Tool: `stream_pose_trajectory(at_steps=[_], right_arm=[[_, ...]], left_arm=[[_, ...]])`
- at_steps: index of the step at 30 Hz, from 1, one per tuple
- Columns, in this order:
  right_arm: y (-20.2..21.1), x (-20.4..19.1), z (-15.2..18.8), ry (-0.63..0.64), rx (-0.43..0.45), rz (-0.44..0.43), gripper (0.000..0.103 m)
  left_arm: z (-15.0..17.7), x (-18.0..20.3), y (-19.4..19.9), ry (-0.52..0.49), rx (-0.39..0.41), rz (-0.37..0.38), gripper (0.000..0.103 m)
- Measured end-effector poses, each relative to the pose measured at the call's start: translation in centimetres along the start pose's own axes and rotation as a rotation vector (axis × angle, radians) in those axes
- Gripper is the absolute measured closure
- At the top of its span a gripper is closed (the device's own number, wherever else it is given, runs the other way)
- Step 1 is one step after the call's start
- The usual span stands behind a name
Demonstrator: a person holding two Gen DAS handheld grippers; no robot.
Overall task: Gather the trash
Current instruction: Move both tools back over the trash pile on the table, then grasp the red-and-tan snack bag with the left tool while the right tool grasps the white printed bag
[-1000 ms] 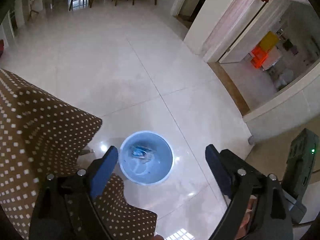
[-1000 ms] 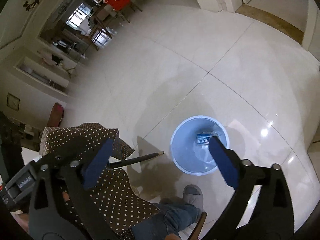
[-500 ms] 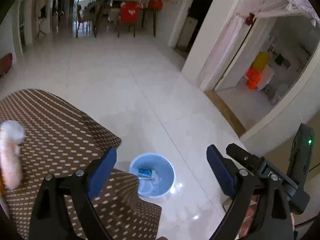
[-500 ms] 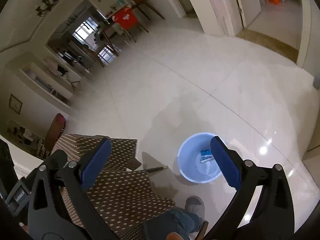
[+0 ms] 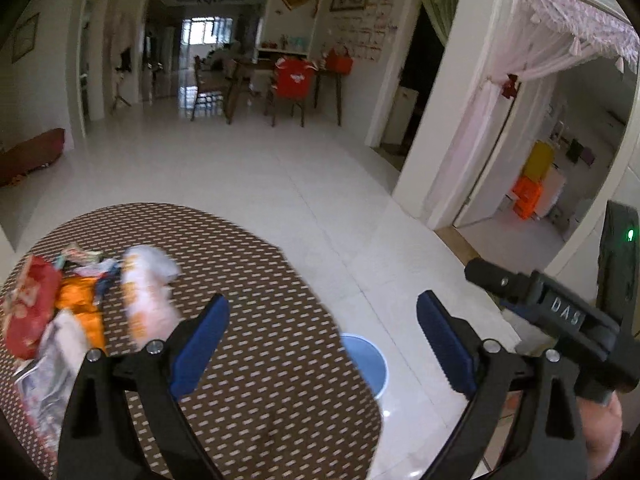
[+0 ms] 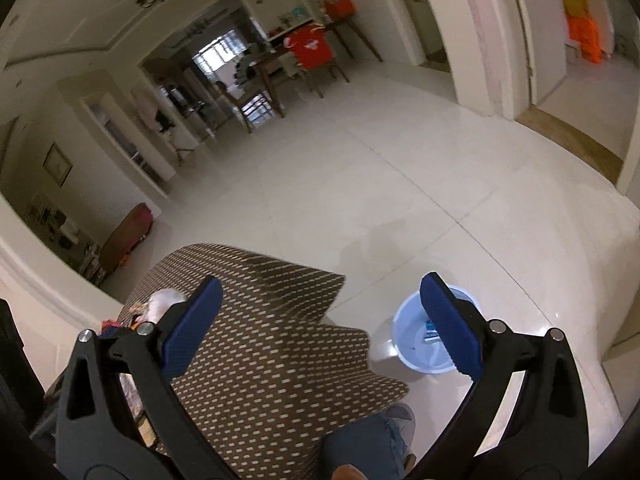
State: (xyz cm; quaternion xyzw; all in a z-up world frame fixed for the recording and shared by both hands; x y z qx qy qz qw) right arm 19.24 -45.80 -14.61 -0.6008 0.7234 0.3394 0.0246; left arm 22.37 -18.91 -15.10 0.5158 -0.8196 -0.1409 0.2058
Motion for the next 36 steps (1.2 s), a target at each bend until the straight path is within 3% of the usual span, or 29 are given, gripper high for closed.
stream_pose_trajectory(at_steps=[10,20,27,34,35,36], right_arm=[[-1.2,-8.5,3.2,0.126,-0.058,-0.099,0.006],[-5.6,-17.4,8.6,0.274,-0.151,-0.168,0.006],[-9.5,-21.9,11.9,0.368,-0.210,-0.184,0.006],[-14.1,-23.6,14.0,0.431,-0.260,-0.166,0.006],[-14.8,-23.8,14.3,0.441,-0.266,-0.163,0.006],[-15.7,-24.0,14.7,0.452,-0.273,-0.164,0.006]], left_arm=[[1.6,-8.4,6.5,0.013,0.077,-0.162,0.010],[2.8,-22.0,9.8,0.127,0.083,-0.383,0.009],[2.7,-29.3,7.8,0.128,0.036,-0.448,0.009],[2.7,-32.7,3.1,0.141,-0.037,-0.417,0.009],[2.7,-32.9,2.7,0.148,-0.032,-0.399,0.011],[2.5,-33.2,2.5,0.159,-0.022,-0.368,0.037]])
Point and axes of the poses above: each gripper's, at about its wrist camera, not at the fingertips, and y roughly against the way its jaws point, x to its right, z to its underside, the point moved 4 cm from there along -y, roughly the way its jaws point, and after that the axes turned 14 degrees about x, right-handed, at the moved point
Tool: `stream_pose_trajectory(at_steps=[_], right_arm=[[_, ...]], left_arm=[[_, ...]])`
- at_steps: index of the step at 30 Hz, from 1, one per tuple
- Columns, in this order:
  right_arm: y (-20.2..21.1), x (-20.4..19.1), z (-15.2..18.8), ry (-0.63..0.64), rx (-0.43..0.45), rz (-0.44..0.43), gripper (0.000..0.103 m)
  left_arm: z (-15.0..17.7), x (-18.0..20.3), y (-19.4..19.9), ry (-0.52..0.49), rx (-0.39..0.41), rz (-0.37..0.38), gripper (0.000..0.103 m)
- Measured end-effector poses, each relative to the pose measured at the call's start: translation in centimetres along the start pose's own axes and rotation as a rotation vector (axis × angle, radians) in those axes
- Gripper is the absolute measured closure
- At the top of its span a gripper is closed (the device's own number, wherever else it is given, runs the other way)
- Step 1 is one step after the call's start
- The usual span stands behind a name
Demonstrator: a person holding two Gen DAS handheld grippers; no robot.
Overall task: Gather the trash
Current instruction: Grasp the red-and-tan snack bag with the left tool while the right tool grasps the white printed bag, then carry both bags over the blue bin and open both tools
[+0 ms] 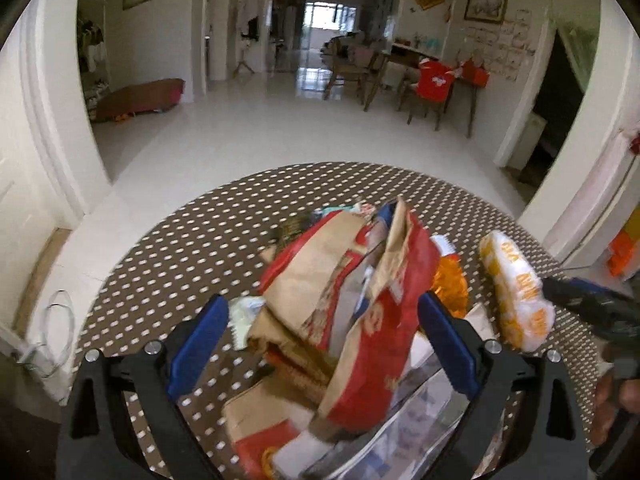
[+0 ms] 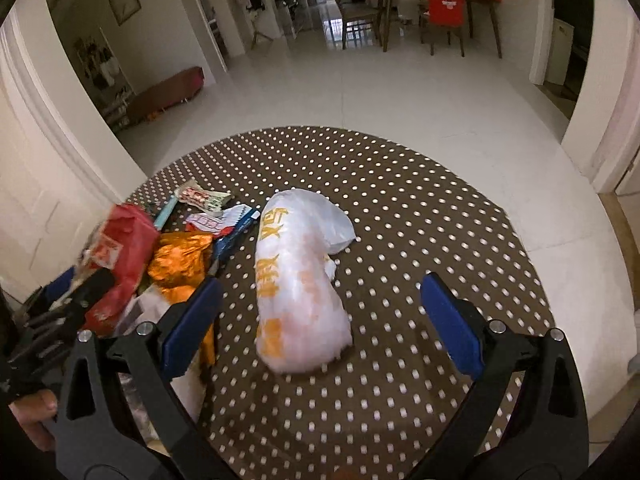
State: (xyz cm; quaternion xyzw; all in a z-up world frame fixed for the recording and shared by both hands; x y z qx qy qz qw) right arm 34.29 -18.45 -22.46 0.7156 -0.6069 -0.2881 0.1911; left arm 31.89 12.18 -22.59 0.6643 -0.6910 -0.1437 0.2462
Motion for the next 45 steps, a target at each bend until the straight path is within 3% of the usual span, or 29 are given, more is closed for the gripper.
stream_pose_trajectory(at_steps=[2,4,5,8,15,23,34,45], right_arm=[[-1.0,-0.3,0.2,0.016,-0.012,-0.011,0.007],[-1.9,-0.6,0.6,0.041,-0.027,-0.016,0.029],[-2.2,-0.7,0.9,0.041,-0.036,-0.023,0.057],[-1.4,-0.5,1.2,0.032,-0.023,-0.045,0.064],[3.9,2.6,0.0,-0.040,0.077,-0.069,0.065],[10.5,7.5,-1.0,-0.089,0.181,-0.036,0.065],[17.8,18.4,-1.4,-0.197,0.287,0.070,0.064],[20.1,30.7,1.1,-0.343,0.286,0.209,0.064]], left_arm=[[-0.2,-0.2,-0.5,0.002,-0.012,0.024,0.042],[-0.6,0.2,-0.3,-0.021,0.004,0.027,0.045],[-0.8,0.3,-0.2,-0.029,0.012,0.024,0.047],[-0.6,0.9,1.0,-0.036,0.039,0.007,0.048],[-1.2,3.8,5.2,-0.058,0.121,0.002,0.048],[-1.6,11.2,8.4,-0.080,0.172,0.103,0.048],[0.4,24.5,8.0,-0.133,0.140,0.279,0.048],[4.7,36.7,4.4,-0.215,0.030,0.415,0.048]])
Point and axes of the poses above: each gripper's, at about its wrist camera, not at the fingertips, and y roughly against the way its jaws point, x to its right, z to its underside, the point moved 4 cm from there along -y, roughly the way its jaws point, and after that the axes turned 14 degrees about x, right-handed, at the moved point
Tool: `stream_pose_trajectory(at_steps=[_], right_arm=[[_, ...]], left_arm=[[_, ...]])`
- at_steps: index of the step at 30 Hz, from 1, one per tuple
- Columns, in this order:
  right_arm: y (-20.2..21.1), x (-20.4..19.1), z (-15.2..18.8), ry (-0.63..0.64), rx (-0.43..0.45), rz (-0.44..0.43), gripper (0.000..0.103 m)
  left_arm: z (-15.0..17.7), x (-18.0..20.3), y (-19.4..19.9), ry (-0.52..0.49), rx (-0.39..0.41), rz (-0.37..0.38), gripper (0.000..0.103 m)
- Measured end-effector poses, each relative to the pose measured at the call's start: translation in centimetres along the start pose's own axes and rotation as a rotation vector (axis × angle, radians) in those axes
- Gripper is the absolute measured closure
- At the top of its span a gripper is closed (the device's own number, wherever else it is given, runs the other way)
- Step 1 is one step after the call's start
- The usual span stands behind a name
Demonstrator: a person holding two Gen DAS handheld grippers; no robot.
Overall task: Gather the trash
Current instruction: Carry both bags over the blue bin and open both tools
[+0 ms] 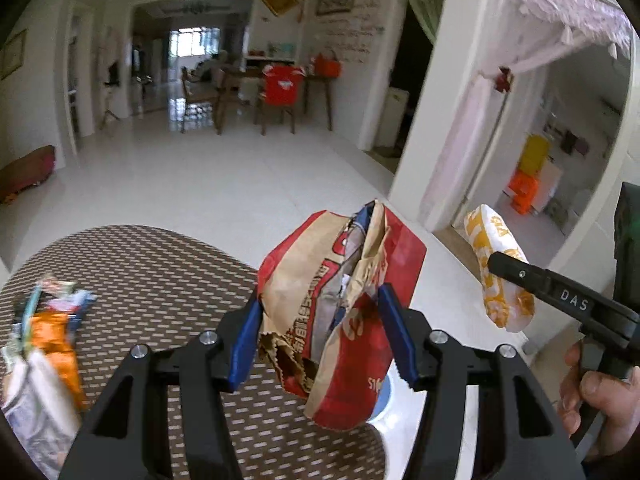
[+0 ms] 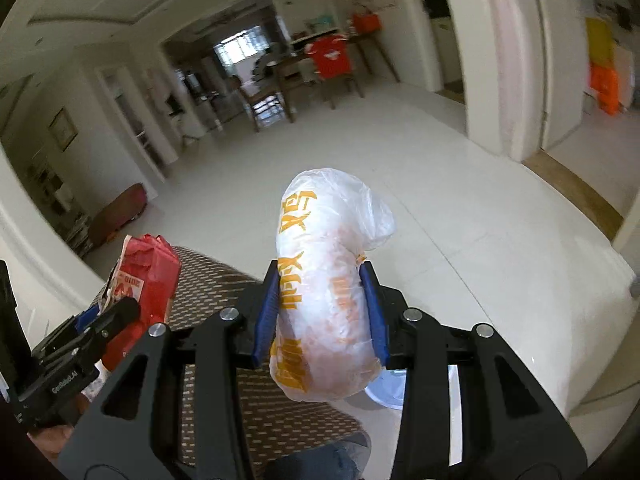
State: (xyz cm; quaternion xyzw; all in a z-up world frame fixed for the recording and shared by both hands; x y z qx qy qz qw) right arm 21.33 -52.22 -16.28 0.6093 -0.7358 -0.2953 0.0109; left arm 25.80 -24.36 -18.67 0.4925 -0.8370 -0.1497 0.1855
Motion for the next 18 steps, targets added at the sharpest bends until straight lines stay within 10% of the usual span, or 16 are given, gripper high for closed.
stream_pose_trajectory(at_steps=[18], right_arm=[[-12.2,12.9,8.3,-0.218,-0.291,0.099,0.064]], left_arm=[[8.7,7.5,-17.8,-0.103,-0.409,0.044,0.047]])
Point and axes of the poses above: each gripper's, at about its wrist camera, not at the fingertips, and y roughly against the way its jaws point, x to its right, z to its underside, the point moved 4 cm from there along -y, roughly the way its jaws point, and after that the axes turned 14 degrees about x, right-handed, at the moved point
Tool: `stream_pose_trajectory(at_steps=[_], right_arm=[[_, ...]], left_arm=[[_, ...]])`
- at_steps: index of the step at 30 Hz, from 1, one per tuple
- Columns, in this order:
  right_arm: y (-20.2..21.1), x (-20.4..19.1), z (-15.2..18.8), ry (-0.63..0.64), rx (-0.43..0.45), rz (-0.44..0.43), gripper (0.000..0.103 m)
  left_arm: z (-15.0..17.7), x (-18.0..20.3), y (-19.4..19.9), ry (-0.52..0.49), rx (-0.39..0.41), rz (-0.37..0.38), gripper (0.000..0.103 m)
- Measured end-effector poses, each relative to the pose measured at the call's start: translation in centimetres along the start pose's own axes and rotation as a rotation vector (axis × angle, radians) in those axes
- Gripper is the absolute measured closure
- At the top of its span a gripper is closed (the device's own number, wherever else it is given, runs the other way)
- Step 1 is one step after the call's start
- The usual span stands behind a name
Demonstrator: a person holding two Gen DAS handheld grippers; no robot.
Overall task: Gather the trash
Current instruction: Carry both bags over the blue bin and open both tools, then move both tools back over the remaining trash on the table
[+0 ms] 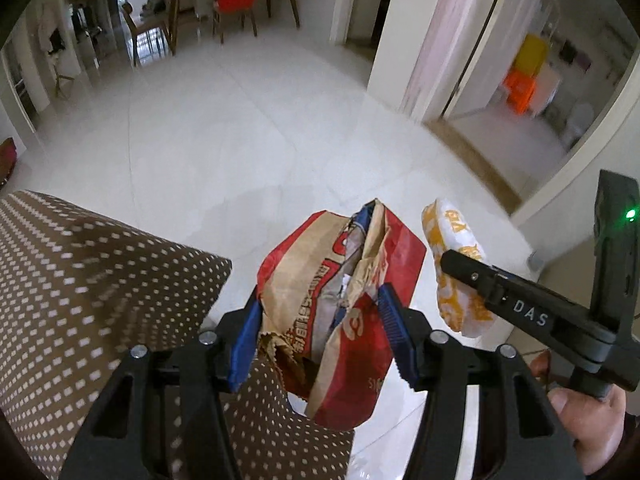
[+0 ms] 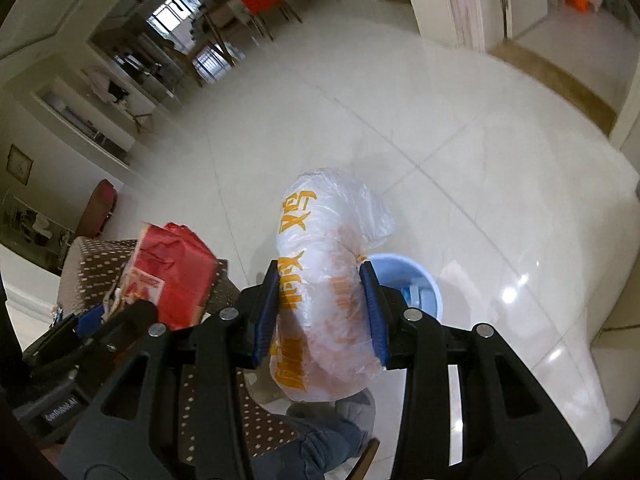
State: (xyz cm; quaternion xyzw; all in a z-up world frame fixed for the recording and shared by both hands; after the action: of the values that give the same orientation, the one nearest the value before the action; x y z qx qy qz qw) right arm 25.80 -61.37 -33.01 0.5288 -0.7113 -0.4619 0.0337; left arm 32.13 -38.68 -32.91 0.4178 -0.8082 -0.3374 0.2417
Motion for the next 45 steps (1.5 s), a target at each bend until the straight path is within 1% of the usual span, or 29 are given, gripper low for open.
stream_pose_trajectory(at_steps=[1,2,3,4,5,6,7,8,9,11,13,16,18,22,28,30,32,35,39,42,45], right_arm=[[-0.4,-0.1,0.5,-0.013,-0.007,-0.003,0.063],[-0.9,0.2,0.5,-0.030,-0.011,-0.002,0.060],[-1.5,0.7,0.5,-0.053,-0.016,0.004,0.055],[-1.9,1.0,0.6,-0.070,-0.022,0.003,0.050],[-2.2,1.1,0.6,-0.087,-0.026,0.000,0.040],[-2.5,1.6,0.7,-0.110,-0.028,-0.003,0.032],[-2.4,1.6,0.9,-0.119,-0.027,-0.006,0.028],[-2.5,1.8,1.0,-0.129,-0.025,-0.013,0.023],[-2.4,1.8,1.1,-0.135,-0.024,-0.017,0.018],[-2.3,2.0,1.4,-0.146,-0.021,-0.014,0.012],[-1.8,2.2,1.6,-0.153,-0.018,0.003,0.011],[-1.1,2.3,1.4,-0.164,-0.005,0.014,0.008],[-0.4,2.2,1.2,-0.167,0.010,0.029,0.007],[1.7,1.3,1.5,-0.156,0.040,0.045,0.006],[5.8,-1.4,0.2,-0.119,0.112,0.043,0.006],[7.1,-2.6,-0.3,-0.104,0.138,0.038,0.006],[8.8,-4.4,-0.6,-0.077,0.163,0.026,0.006],[10.8,-7.0,-0.6,-0.046,0.190,-0.002,0.006],[13.3,-11.3,-0.1,0.008,0.219,-0.047,0.006],[14.9,-14.7,0.5,0.052,0.234,-0.089,0.006],[16.0,-18.6,1.8,0.109,0.234,-0.133,0.006]], left_arm=[[0.1,0.1,-0.8,0.000,-0.020,-0.005,0.047],[0.0,0.2,-1.7,0.001,-0.053,-0.016,0.046],[-0.4,0.6,-2.2,0.005,-0.058,-0.003,0.044],[-0.7,1.3,-3.2,-0.013,-0.072,-0.010,0.043],[-0.7,1.3,-3.7,-0.024,-0.087,-0.021,0.041],[-0.7,1.5,-4.5,-0.029,-0.107,-0.017,0.040],[-0.7,1.5,-5.0,-0.027,-0.119,-0.008,0.039],[-0.7,1.6,-5.7,-0.029,-0.136,-0.009,0.034],[-0.5,1.5,-6.2,-0.033,-0.147,-0.019,0.023],[-0.3,1.3,-6.6,-0.032,-0.155,-0.029,0.019],[-0.1,1.1,-6.6,-0.025,-0.157,-0.034,0.019],[-0.4,1.1,-5.9,-0.003,-0.132,-0.036,0.017],[-0.2,0.3,-4.3,0.004,-0.106,-0.030,0.017],[-0.8,0.0,-1.2,0.016,-0.047,-0.018,0.016],[-2.0,-0.4,5.1,0.036,0.078,0.010,0.016],[-2.3,-0.7,7.7,0.039,0.125,0.013,0.014],[-2.4,-1.2,10.5,0.048,0.174,0.016,0.013],[-2.2,-2.2,13.8,0.060,0.219,0.017,0.012],[-1.8,-3.6,18.0,0.062,0.279,-0.011,0.012],[-1.1,-5.3,21.2,0.076,0.326,-0.037,0.012],[0.0,-7.6,24.3,0.105,0.366,-0.066,0.011]])
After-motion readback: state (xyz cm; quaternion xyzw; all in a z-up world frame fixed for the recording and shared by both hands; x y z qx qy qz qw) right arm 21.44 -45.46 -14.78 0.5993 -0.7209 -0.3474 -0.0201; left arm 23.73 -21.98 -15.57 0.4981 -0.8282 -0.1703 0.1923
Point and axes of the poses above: each gripper's, at about its wrist camera, not at the fingertips, and y roughly against the way its jaws point, x to its right, z to its underside, the point moved 4 cm from there along -y, roughly the way its jaws point, and after that the axes turned 14 degrees about x, right-handed, at the moved point
